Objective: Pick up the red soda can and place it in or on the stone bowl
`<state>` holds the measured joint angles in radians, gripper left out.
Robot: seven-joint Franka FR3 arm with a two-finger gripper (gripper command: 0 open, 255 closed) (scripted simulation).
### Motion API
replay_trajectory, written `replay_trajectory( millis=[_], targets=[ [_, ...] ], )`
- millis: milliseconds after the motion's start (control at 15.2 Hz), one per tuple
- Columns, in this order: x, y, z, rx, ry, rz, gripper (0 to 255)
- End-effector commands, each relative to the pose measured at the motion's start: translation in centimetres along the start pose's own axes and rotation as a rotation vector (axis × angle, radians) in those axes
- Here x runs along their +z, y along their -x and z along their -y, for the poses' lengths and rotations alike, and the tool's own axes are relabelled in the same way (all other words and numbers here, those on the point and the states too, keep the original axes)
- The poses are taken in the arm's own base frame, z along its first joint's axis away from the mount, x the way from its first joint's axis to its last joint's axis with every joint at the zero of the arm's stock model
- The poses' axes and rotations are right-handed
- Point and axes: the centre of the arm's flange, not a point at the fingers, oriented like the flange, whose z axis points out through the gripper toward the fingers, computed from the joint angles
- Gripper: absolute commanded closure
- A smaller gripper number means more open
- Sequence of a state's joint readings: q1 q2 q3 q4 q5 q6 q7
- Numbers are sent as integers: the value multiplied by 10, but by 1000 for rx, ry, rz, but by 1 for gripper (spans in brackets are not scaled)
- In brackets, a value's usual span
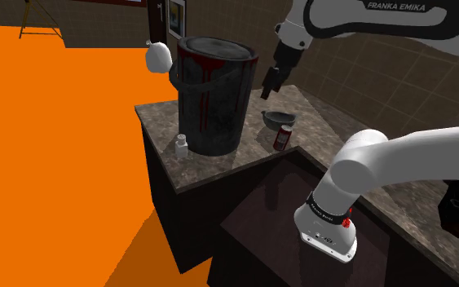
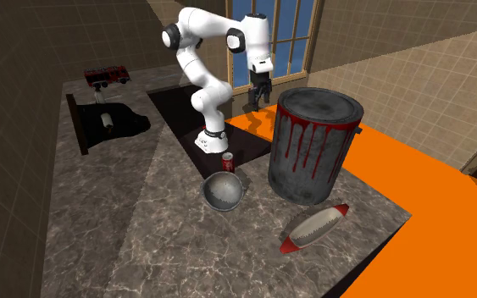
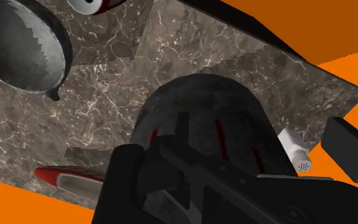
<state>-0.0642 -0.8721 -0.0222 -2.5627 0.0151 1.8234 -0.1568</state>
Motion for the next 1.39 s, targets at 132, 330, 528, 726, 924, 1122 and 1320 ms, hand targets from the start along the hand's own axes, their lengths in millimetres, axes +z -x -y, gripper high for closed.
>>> replay_trajectory(
  millis=[132, 330, 528, 726, 924, 1122, 1320],
  targets=[
    [36, 15, -32, 24, 18, 14, 0],
    [63, 26, -56, 42, 32, 24, 0],
    [90, 38, -80, 60, 46, 35, 0],
    [116, 50, -104, 78, 59, 45, 0],
    [142, 63, -129, 96, 73, 56, 0],
    [167, 77, -153, 114, 87, 67, 0],
    [178, 78, -155, 115, 87, 67, 0]
  ],
)
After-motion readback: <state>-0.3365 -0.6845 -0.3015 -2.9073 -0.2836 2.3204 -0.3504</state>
